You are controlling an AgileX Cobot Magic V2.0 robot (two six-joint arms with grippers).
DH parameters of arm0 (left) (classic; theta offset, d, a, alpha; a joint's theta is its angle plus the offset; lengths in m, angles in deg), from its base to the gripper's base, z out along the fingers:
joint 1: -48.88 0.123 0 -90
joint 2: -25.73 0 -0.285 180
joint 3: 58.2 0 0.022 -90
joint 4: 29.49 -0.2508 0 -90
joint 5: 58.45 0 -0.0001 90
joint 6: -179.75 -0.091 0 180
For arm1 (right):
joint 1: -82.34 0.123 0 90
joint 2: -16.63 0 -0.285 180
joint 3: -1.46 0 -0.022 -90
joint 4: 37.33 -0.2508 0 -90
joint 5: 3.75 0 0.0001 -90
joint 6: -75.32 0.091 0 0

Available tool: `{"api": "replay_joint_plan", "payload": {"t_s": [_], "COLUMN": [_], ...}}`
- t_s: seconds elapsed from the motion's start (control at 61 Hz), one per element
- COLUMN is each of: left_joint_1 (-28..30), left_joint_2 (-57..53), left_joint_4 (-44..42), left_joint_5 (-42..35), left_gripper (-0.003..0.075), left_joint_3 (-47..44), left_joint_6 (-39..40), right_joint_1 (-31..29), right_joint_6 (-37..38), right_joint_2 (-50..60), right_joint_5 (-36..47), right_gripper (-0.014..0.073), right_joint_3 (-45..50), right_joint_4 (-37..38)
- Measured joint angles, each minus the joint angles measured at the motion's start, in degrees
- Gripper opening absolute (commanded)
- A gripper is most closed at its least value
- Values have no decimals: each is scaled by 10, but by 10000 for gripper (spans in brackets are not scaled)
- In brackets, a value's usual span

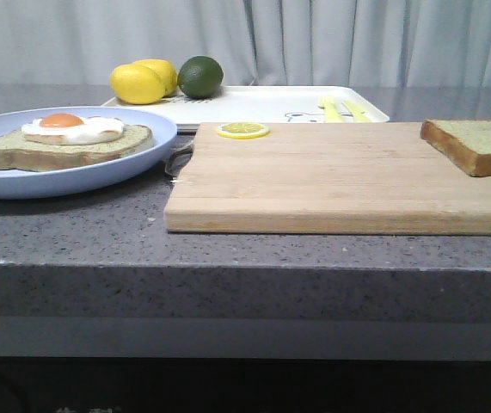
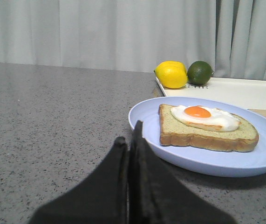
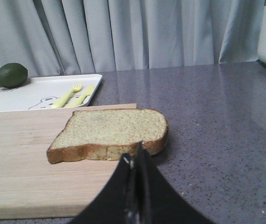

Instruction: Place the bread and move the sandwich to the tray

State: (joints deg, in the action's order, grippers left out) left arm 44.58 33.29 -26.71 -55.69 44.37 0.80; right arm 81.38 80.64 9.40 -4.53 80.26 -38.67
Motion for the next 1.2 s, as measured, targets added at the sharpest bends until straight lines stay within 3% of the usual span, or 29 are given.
{"api": "replay_joint_plan", "payload": {"t_s": [0.737,0.967,1.196], "left_joint_1": [0,0,0], "left_joint_2": [0,0,0], "left_joint_4": [0,7,10], "left_joint_5": [0,-73,-20], "left_gripper": [-20,-20,-20], "left_joint_3": [0,1,83], "left_joint_6": [0,0,0], "right_joint_1": [0,0,0], "right_joint_6": [0,0,0], "right_joint_2": [0,0,0], "right_joint_5": [2,18,-62], "right_gripper": [-68,-68,-68], "right_joint_3": [0,0,-83], "right_joint_4": [0,-4,-6]}}
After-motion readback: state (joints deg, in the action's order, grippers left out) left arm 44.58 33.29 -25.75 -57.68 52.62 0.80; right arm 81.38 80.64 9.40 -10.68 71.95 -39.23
